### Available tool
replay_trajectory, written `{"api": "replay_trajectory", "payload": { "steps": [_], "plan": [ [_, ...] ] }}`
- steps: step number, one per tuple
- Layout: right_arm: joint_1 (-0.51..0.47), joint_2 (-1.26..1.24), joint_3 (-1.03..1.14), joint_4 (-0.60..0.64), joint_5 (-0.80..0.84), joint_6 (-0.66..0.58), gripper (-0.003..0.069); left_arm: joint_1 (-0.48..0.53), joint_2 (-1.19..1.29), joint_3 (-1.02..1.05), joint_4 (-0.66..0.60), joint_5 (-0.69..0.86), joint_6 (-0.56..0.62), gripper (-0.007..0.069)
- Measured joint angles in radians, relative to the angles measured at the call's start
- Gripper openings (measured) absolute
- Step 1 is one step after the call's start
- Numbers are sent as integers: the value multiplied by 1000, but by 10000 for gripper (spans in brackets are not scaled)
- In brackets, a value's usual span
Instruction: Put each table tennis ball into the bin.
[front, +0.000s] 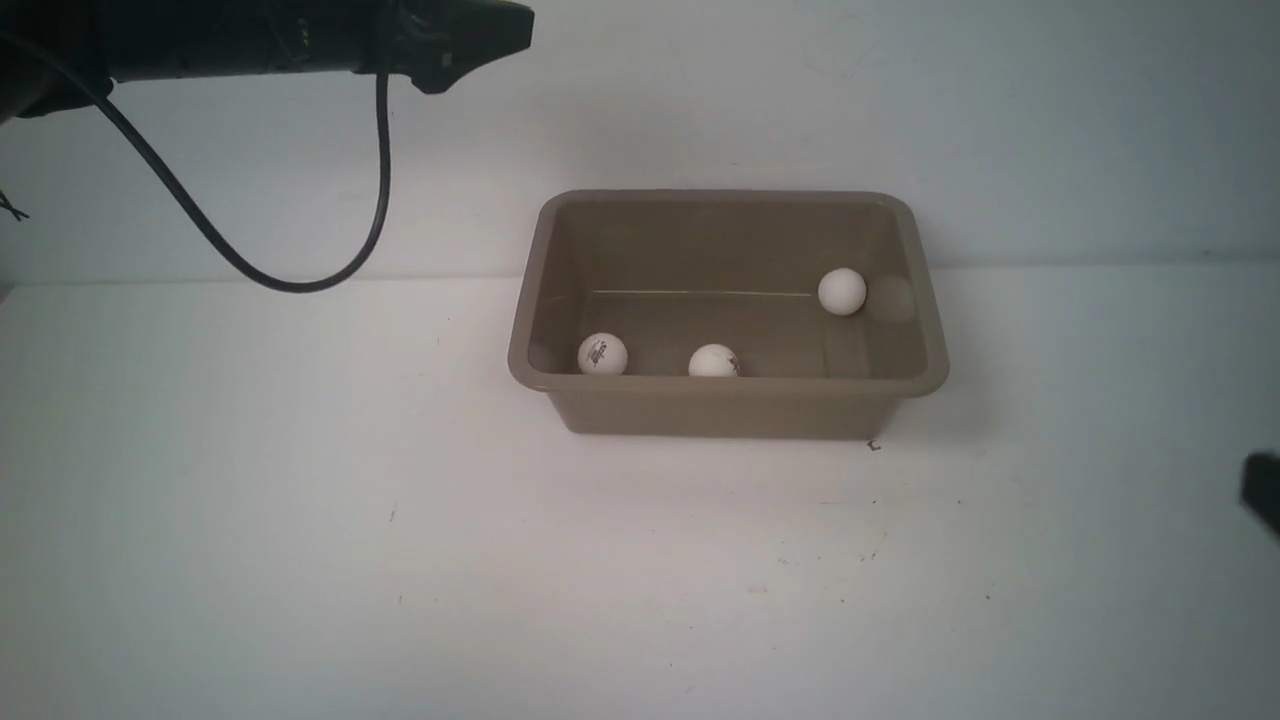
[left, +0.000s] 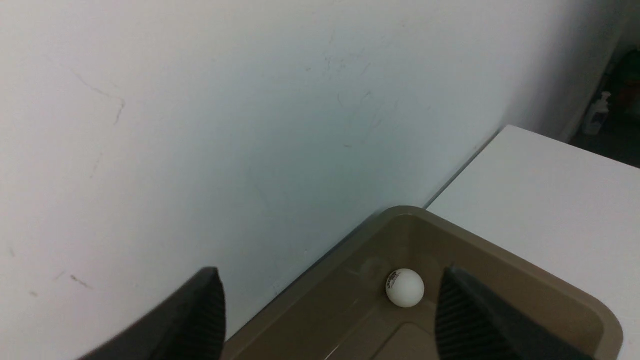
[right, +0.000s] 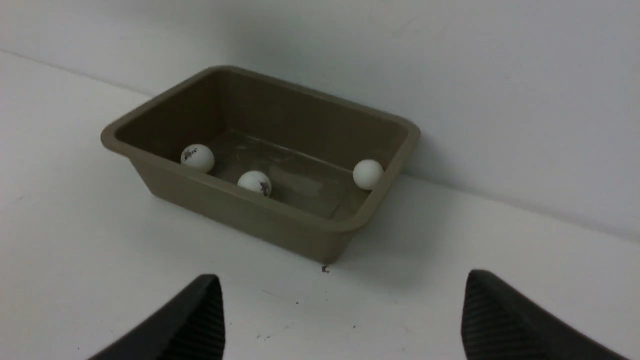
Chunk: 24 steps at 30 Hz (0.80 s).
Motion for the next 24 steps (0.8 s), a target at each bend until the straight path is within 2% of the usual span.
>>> {"api": "replay_trajectory", "payload": {
  "steps": [6,10,11,13,17,20,24],
  "plan": [
    [4,-3,102,-31,-76,69,579,-3,-2,0,-1,33,-1,510],
    [4,-35,104,-127,-50,189,578,-8,-2,0,-1,41,-14,510],
    [4,-48,104,-163,-37,231,576,-8,-2,0,-1,45,-21,510],
    [5,-76,104,-312,58,375,566,-8,-2,0,-1,56,-45,510],
    [5,-96,104,-485,160,547,544,-8,-2,0,-1,68,-46,510],
    [5,-96,104,-533,178,603,536,-8,-2,0,-1,67,-44,510],
    [5,-96,104,-538,179,617,535,-8,-2,0,-1,64,-44,510]
  ]
}}
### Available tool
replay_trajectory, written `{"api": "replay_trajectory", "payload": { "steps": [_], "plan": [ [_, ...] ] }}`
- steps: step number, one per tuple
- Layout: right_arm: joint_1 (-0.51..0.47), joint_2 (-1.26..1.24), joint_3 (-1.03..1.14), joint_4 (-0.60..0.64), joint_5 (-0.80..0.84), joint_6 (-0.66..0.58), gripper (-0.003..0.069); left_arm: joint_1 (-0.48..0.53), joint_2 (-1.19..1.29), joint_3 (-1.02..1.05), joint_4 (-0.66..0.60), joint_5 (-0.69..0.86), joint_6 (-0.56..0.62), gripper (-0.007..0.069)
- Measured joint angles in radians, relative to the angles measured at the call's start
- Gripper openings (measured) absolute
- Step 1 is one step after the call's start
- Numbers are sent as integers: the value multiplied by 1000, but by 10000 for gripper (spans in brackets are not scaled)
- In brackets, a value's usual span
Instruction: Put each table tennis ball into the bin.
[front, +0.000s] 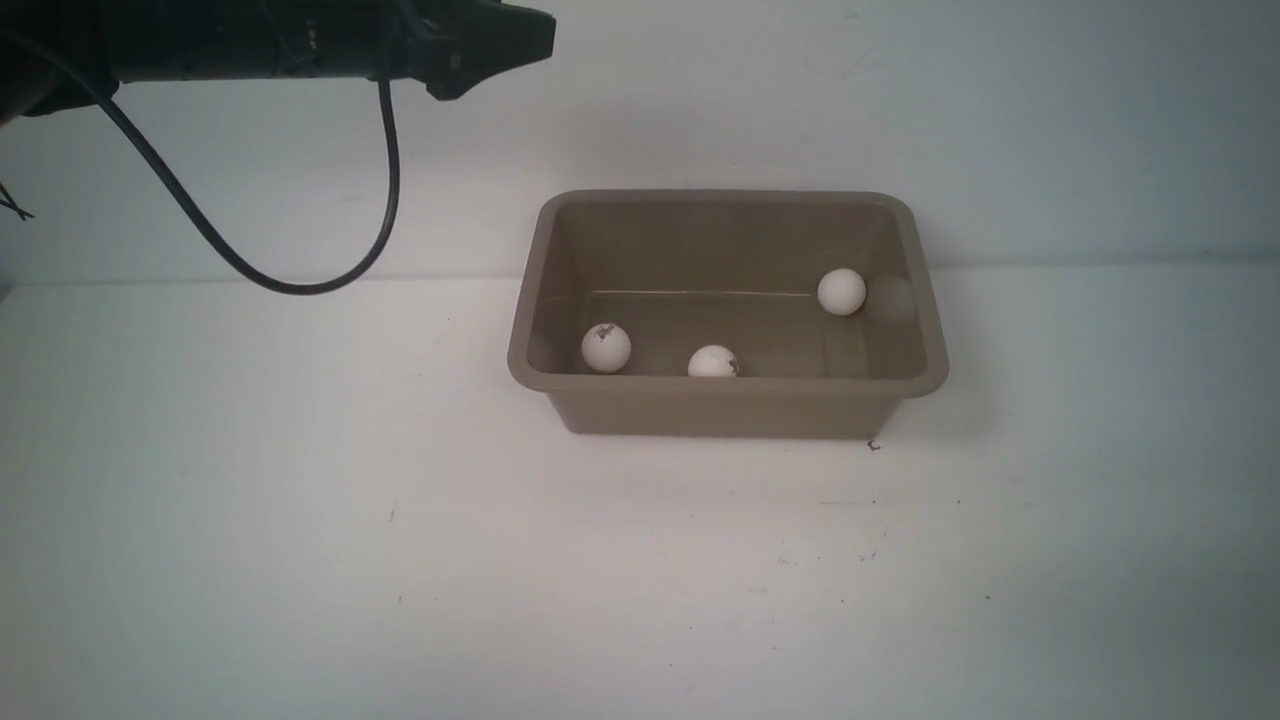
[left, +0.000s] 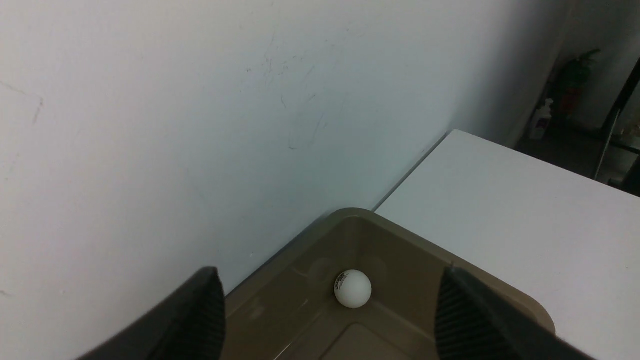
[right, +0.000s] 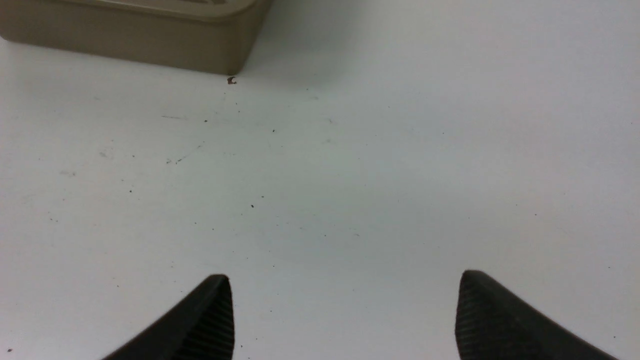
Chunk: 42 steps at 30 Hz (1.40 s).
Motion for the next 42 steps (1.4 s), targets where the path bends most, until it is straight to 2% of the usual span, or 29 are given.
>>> {"api": "replay_trajectory", "payload": {
  "steps": [7,14,18,22,25,32,35,37,42],
  "plan": [
    [0,0,33,54,-107,5,535,0,0,0,0,-3,10,510],
    [0,0,50,56,-100,5,535,0,0,0,-10,1,11,510],
    [0,0,50,56,-97,5,535,0,0,0,-82,33,4,510],
    [0,0,50,56,-96,5,535,-1,0,0,-228,105,-47,510],
    [0,0,50,56,-96,5,534,-11,0,0,-254,132,-80,510],
    [0,0,50,56,-95,5,534,-21,0,0,-261,159,-84,510],
    [0,0,50,56,-94,5,534,-20,-2,0,-260,163,-15,510],
    [0,0,50,56,-94,5,534,-23,-15,0,-225,162,30,510],
    [0,0,50,57,-94,5,534,-30,-82,0,-130,147,10,510]
  ]
}}
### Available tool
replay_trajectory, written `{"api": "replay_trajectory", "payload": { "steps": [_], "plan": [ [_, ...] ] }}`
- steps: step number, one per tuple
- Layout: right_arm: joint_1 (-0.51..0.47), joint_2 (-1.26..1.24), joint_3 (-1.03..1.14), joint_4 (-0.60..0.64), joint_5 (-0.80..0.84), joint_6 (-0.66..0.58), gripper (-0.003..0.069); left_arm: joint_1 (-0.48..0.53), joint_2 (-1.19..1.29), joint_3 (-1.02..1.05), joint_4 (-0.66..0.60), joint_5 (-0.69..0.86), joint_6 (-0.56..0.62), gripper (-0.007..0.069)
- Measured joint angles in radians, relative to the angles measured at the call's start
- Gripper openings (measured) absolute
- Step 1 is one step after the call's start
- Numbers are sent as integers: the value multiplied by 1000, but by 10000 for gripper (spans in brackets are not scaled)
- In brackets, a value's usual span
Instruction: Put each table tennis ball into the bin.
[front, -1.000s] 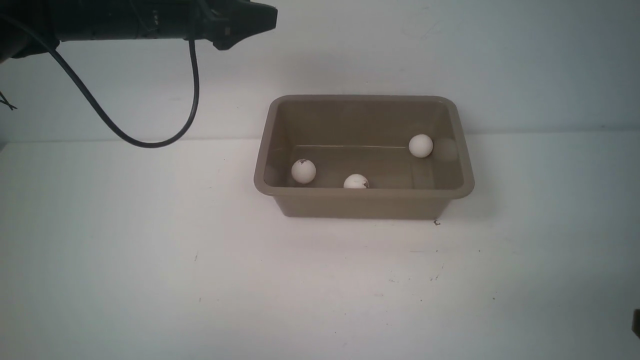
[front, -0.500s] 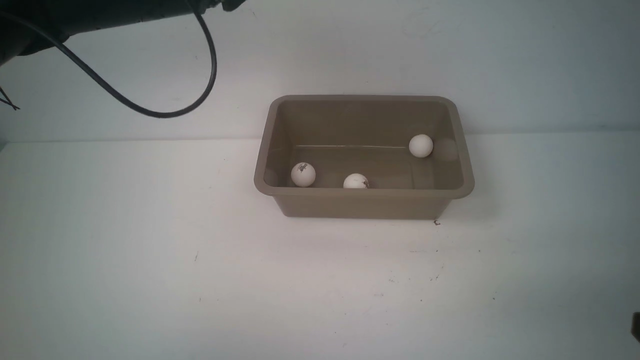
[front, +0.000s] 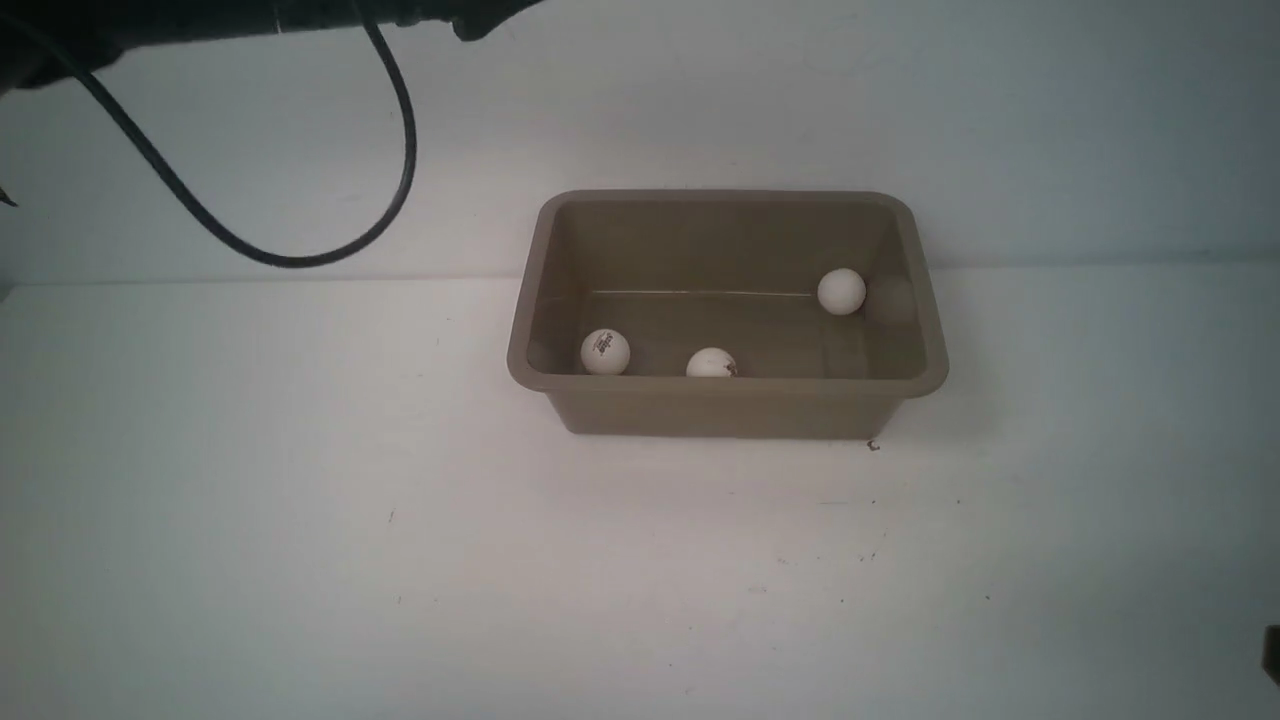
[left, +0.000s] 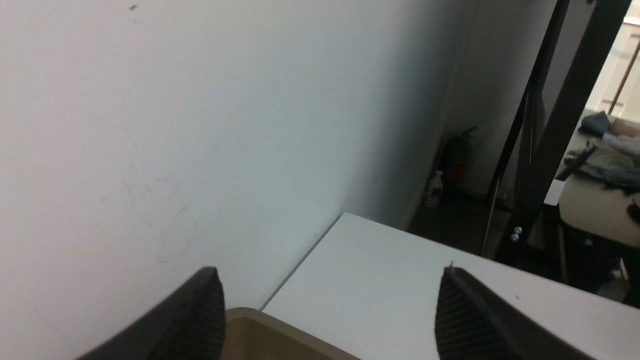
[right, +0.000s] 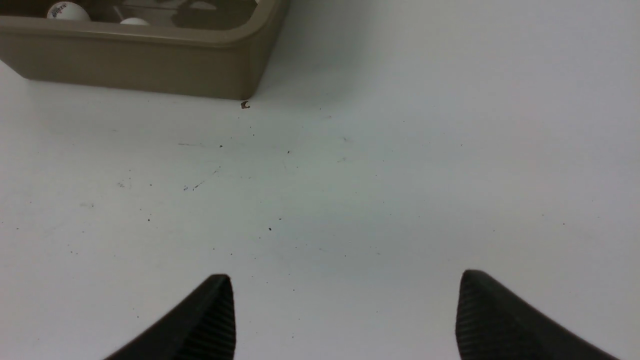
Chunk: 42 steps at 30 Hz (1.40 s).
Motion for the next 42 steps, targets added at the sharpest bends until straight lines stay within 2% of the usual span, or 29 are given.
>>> {"api": "replay_trajectory", "payload": {
  "steps": [3,7,8,9,12,13,14,16,18,23,28,34,42],
  "plan": [
    [0,0,0,0,1,0,534,0,-85,0,92,-67,-86,510],
    [0,0,0,1,1,0,534,22,-252,0,390,-107,-343,510],
    [0,0,0,1,1,0,534,34,-330,0,543,-99,-505,510],
    [0,0,0,1,1,0,534,37,-341,1,587,-94,-527,510],
    [0,0,0,1,1,0,534,47,-606,71,952,-53,-891,510],
    [0,0,0,1,1,0,534,47,-606,79,968,-50,-906,510],
    [0,0,0,1,1,0,534,47,-744,165,1070,-47,-1016,510],
    [0,0,0,1,1,0,534,47,-845,274,1132,-78,-1066,510],
    [0,0,0,1,1,0,534,47,-1047,483,1178,-189,-1111,510],
    [0,0,0,1,1,0,534,47,-1510,1101,1195,-576,-1129,510],
    [0,0,0,1,1,0,534,49,-1803,1499,1207,-754,-1159,510],
    [0,-3,1,5,2,0,534,49,-1819,1635,1313,-766,-1284,510],
    [0,-3,1,5,2,0,534,49,-1800,1652,1410,-694,-1326,510]
  ]
}}
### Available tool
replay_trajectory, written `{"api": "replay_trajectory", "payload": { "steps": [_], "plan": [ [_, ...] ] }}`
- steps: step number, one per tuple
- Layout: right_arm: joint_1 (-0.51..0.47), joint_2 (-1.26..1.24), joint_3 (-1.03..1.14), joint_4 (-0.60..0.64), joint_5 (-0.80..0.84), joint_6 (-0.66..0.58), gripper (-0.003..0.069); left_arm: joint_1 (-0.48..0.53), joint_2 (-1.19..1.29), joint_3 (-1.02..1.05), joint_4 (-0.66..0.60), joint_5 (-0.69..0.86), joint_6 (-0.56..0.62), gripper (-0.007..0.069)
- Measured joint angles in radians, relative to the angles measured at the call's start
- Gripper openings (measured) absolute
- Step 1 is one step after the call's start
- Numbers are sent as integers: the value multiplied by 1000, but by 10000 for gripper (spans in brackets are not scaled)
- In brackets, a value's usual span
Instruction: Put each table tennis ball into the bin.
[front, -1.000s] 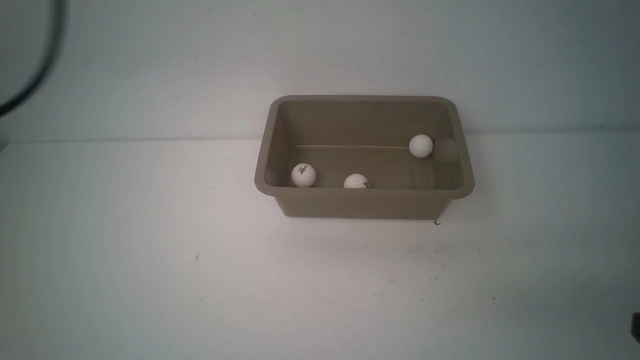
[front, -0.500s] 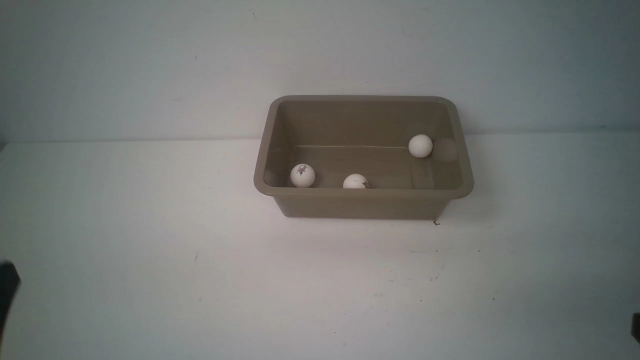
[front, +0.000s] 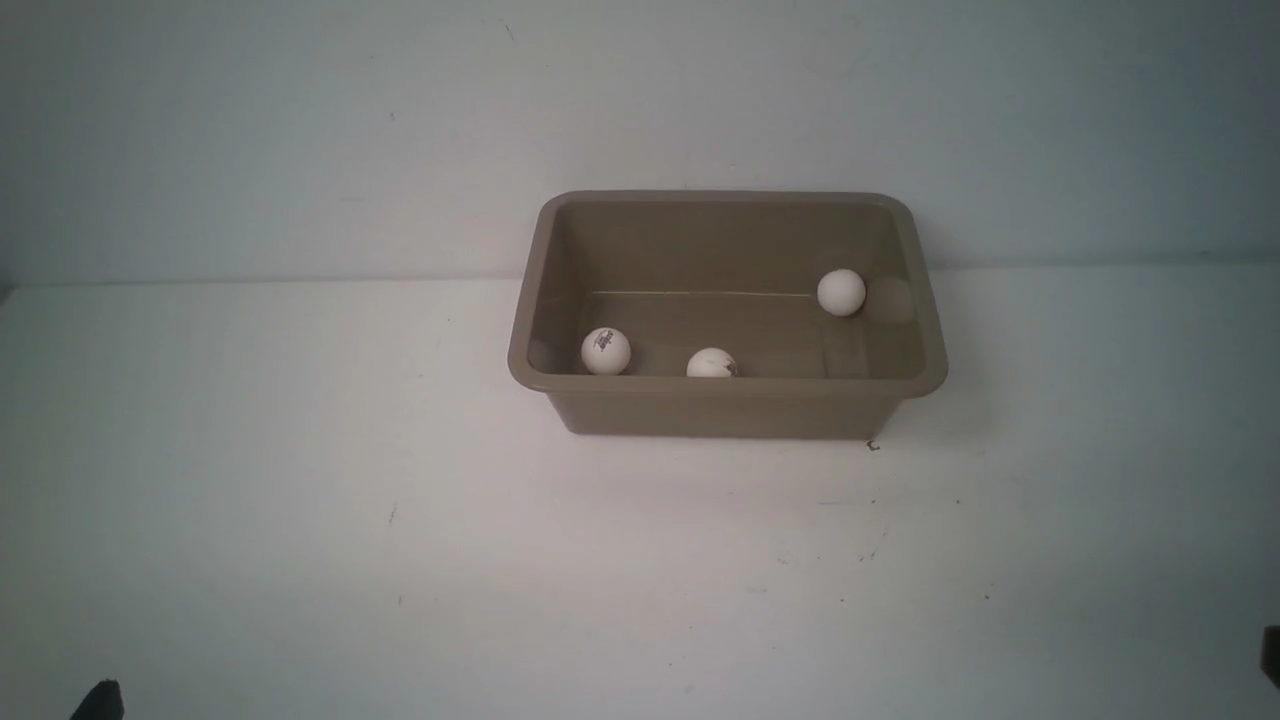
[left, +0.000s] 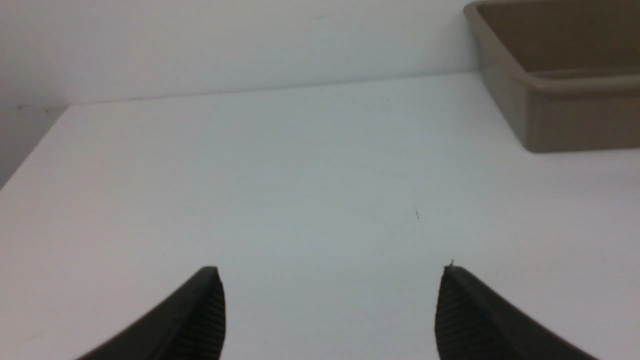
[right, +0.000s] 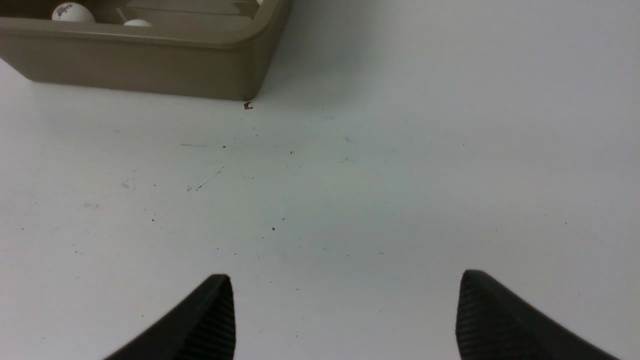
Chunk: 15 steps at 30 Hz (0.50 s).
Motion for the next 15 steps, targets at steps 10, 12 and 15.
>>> {"api": "replay_trajectory", "payload": {
  "steps": [10,12,15],
  "plan": [
    [0,0,0,2,0,0,534,0,-12,59,19,22,4,510],
    [0,0,0,2,0,0,534,0,-32,65,21,21,8,510],
    [0,0,0,2,0,0,534,0,-42,66,20,19,8,510]
  ]
}}
